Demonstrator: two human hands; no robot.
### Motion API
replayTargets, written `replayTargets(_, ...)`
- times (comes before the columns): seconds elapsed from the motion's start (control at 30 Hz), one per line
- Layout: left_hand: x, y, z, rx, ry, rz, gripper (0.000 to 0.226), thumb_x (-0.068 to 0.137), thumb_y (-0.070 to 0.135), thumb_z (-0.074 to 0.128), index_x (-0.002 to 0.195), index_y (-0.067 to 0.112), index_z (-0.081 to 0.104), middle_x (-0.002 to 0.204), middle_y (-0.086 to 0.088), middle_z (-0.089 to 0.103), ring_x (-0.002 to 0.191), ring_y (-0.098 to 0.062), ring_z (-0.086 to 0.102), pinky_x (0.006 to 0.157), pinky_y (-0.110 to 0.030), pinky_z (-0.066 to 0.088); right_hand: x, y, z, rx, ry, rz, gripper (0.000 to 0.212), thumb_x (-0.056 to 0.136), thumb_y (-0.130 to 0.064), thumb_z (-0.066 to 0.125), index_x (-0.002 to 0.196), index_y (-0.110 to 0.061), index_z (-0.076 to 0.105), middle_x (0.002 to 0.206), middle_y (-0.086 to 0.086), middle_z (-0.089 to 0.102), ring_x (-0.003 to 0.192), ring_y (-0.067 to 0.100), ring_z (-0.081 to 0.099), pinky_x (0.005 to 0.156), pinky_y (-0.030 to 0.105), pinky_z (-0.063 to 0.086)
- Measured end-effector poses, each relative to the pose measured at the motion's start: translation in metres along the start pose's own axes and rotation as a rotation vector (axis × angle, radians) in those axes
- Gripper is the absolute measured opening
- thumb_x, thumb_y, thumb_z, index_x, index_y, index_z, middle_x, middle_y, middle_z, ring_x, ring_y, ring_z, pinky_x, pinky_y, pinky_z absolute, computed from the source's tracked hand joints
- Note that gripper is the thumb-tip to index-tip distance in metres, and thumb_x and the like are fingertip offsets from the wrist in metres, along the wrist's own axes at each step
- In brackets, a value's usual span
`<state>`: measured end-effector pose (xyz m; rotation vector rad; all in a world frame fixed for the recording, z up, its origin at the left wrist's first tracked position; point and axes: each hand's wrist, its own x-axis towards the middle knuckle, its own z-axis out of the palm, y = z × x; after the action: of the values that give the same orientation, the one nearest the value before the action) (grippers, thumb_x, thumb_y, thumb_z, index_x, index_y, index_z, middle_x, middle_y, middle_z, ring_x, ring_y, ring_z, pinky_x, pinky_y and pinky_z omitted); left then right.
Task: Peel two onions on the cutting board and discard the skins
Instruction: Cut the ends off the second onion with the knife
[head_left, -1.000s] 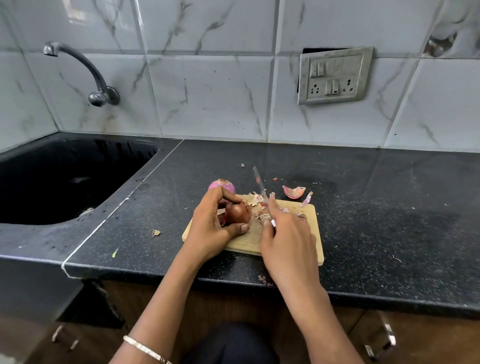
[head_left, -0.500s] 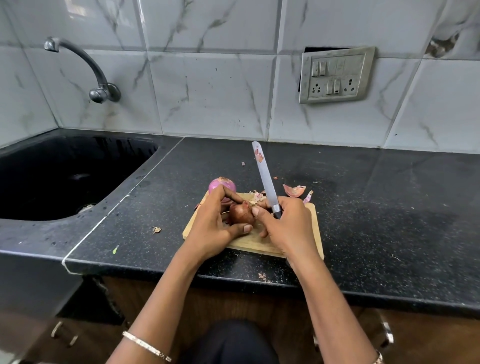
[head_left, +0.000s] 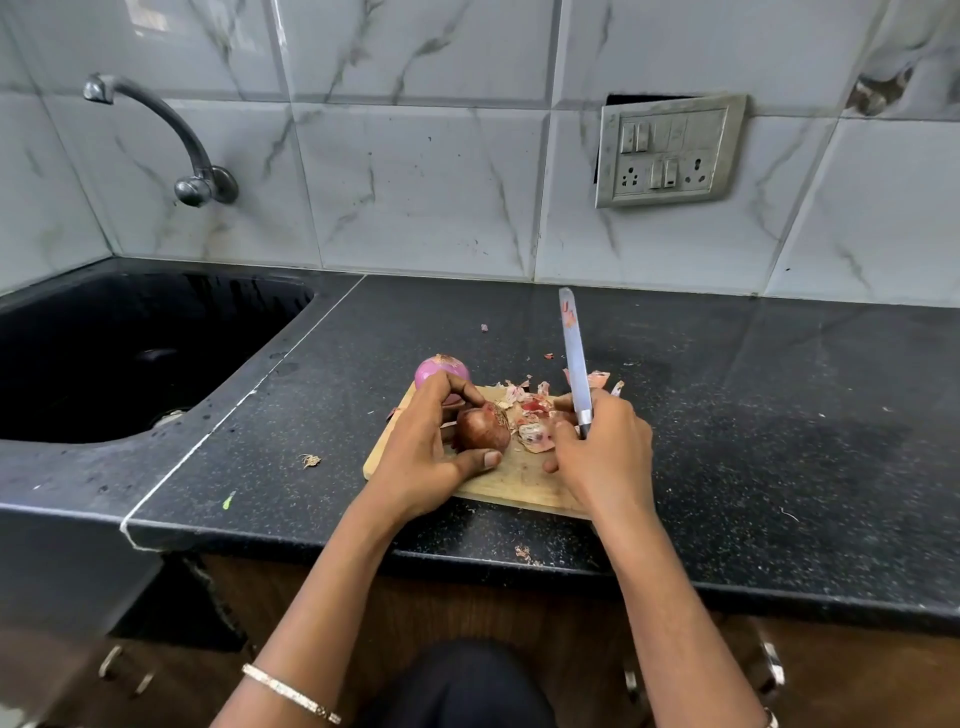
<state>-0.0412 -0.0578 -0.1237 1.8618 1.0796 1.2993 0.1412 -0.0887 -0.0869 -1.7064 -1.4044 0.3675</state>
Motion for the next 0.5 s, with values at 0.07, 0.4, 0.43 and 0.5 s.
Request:
replayTargets(0.07,-0.001,0.001,0.0,0.01,-0.009,-0.012,0.058,0.068,0.02,0.086,0.115,0.03,0.054,0.121,0.016,0.058,0.119,-0.019,0.06,0.099,-0.048,0.054,-0.001,0.001,-0.004,-0.045,-0.005,-0.037,0.045,0.09,-0.009,0.065,0.133,-0.023,0.062,0.1,0.001,0.071,0.088,0.028,0.071,0.084,0.043,0.057)
replayTargets(0.4,-0.001,0.012,0.002,0.116,-0.007,0.025,0.06,0.071,0.028,0.088,0.121,0.025,0.055,0.12,0.016,0.064,0.11,-0.005,0.065,0.096,-0.038,0.056,-0.02,0.002,-0.02,0.151,-0.226,-0.125,0.042,0.108,-0.031,0.041,0.146,-0.049,0.043,0.074,0.0,0.066,0.054,0.013,0.059,0.06,0.043,0.056)
replayTargets(0.43,-0.002,0.011,0.002,0.111,-0.01,0.019,0.06,0.073,0.026,0.089,0.122,0.024,0.055,0.119,0.016,0.064,0.11,-0.005,0.065,0.096,-0.037,0.056,-0.022,0.003,-0.021,0.148,-0.255,-0.133,0.045,0.108,-0.03,0.041,0.147,-0.052,0.042,0.073,0.002,0.067,0.05,0.011,0.056,0.053,0.037,0.053)
replayTargets(0.5,-0.002,0.01,0.001,0.102,-0.01,0.009,0.059,0.075,0.023,0.089,0.123,0.023,0.054,0.12,0.016,0.063,0.111,-0.004,0.064,0.098,-0.038,0.055,-0.027,0.006,-0.021,0.175,-0.315,-0.118,0.047,0.108,-0.028,0.041,0.147,-0.055,0.04,0.072,0.004,0.068,0.043,0.008,0.053,0.042,0.024,0.043)
